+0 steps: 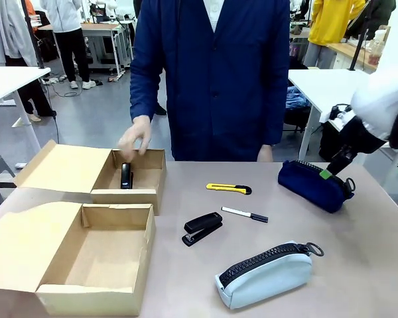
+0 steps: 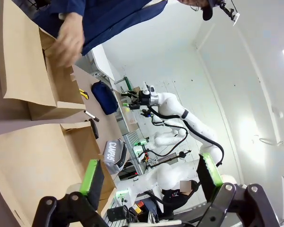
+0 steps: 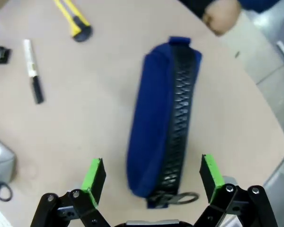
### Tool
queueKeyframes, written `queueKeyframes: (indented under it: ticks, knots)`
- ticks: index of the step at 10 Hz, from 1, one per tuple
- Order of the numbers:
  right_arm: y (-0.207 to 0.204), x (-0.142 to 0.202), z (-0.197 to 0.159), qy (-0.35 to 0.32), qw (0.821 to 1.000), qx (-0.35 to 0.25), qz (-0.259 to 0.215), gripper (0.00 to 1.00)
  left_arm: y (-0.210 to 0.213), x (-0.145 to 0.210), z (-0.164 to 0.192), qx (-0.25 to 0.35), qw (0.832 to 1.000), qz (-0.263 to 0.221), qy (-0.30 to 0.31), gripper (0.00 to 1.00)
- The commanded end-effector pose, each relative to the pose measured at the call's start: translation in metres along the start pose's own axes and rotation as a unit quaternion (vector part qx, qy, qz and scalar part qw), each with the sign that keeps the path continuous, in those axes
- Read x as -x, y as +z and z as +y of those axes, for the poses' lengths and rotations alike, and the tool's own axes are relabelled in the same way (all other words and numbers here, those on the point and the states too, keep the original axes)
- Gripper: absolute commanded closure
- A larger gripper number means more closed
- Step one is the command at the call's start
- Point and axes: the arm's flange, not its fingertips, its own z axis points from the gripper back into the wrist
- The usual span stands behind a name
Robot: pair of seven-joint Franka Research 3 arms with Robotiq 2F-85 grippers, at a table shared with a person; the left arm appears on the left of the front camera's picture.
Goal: Place items inside the box.
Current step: Pick up a Pencil pouch or Stapler and place it inside the Mailer Box closest to the robot.
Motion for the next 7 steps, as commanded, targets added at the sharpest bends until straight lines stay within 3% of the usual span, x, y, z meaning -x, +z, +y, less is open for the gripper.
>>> queueKeyframes:
  ticks: [1, 4, 7]
  knots:
    - [-0.009, -0.027, -0.021, -0.029, 0.998, 0.025, 0.050, 0.00, 0.000, 0.001, -0.002, 0.009, 1.000, -0.002, -0.012, 0.00]
    - [-0.048, -0.048, -0.047, -0.053, 0.996, 0.012, 0.075, 0.00, 0.000, 0.001, -0.002, 0.009, 1.000, -0.002, -0.012, 0.00]
    - [-0.076, -0.046, -0.056, -0.079, 0.990, -0.020, 0.112, 0.00, 0.000, 0.001, -0.002, 0.009, 1.000, -0.002, -0.012, 0.00]
